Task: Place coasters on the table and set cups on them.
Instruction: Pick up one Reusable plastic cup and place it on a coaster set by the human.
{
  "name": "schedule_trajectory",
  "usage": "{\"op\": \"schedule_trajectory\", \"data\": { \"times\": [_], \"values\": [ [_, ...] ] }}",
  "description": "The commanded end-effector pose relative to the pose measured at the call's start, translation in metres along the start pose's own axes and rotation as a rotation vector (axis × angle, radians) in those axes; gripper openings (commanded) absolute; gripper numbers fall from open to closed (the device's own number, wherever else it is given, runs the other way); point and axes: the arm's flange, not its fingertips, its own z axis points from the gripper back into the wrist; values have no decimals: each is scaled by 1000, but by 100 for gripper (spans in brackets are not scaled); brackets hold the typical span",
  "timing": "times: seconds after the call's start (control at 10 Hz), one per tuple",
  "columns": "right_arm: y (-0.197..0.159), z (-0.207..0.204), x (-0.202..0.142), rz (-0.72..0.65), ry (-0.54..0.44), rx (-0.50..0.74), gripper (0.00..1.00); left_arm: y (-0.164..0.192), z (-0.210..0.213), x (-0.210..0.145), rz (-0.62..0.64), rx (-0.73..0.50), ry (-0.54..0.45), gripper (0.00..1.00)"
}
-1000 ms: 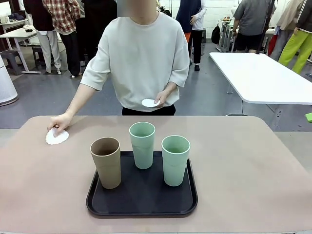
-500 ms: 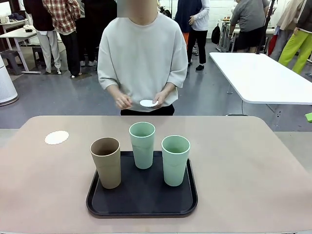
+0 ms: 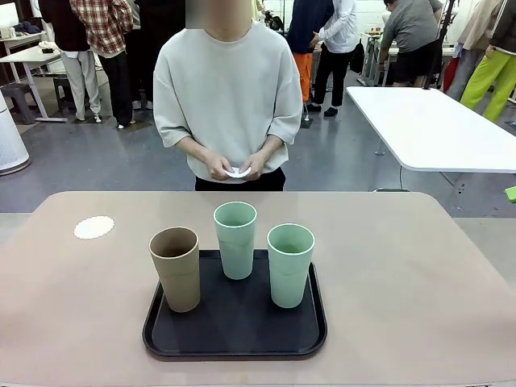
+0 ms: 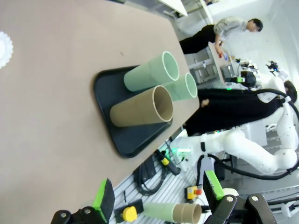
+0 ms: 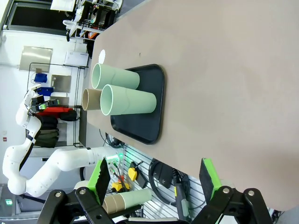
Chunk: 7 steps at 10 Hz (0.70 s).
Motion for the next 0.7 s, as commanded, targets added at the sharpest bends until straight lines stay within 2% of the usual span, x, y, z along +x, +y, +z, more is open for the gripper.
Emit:
{"op": "schedule_trajectory", "data": {
  "times": [0.0,0.4,0.5,0.6],
  "values": [
    [-2,0,0,-3,-1,17,100,1,3,0,-4,-5,-5,100],
    [-2,0,0,-3,-1,17,100,0,0,0,0,0,0,100],
    [-2,0,0,-3,-1,17,100,-8,-4,20,-278,49,-139,100],
    [-2,0,0,-3,-1,17,100,-28,-18,21,-575,135,-228,100]
  ]
}}
